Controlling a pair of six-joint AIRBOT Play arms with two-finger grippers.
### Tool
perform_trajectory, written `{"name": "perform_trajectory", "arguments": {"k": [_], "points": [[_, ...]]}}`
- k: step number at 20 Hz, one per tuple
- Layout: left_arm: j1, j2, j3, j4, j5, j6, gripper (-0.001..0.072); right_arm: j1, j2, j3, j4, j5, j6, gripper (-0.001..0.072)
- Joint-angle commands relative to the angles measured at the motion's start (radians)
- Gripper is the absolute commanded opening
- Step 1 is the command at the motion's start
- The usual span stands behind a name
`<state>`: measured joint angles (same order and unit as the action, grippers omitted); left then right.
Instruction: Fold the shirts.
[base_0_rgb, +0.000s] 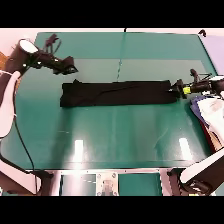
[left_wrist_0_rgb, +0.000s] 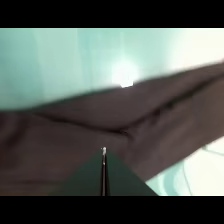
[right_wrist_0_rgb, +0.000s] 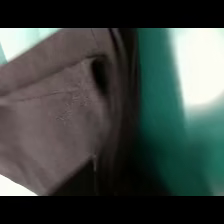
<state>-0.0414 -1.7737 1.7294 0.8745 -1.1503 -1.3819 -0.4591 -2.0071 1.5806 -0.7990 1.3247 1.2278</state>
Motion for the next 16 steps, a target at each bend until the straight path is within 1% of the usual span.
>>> {"name": "perform_trajectory", "arguments": {"k": [1, 3, 6, 8, 10, 12, 16], "points": [[-0.105, -0.017, -0.002, 0.008, 0.047, 0.004, 0.0035, 0.028, -0.01, 0.045, 0.003, 0.024, -0.009, 0.0014], [-0.181, -0.043, -0.002, 0.008, 0.122, 0.003, 0.0034, 0.027, 0.007, 0.108, 0.023, 0.097, -0.005, 0.0014], [-0.321, -0.105, -0.002, 0.007, 0.282, 0.002, 0.0026, 0.032, 0.089, 0.194, 0.038, 0.225, 0.033, 0.0014], [-0.424, -0.155, -0.002, -0.002, 0.395, -0.008, 0.0026, 0.033, 0.17, 0.224, 0.112, 0.312, 0.033, 0.0015], [-0.521, -0.207, -0.001, -0.055, 0.5, -0.008, 0.0026, 0.033, 0.271, 0.226, 0.182, 0.335, 0.032, 0.0014], [-0.599, -0.248, -0.001, -0.123, 0.576, -0.008, 0.0027, 0.035, 0.36, 0.226, 0.242, 0.335, 0.032, 0.0014], [-0.677, -0.293, 0.003, -0.241, 0.656, -0.005, 0.0026, 0.045, 0.458, 0.226, 0.291, 0.335, 0.032, 0.0015]]}}
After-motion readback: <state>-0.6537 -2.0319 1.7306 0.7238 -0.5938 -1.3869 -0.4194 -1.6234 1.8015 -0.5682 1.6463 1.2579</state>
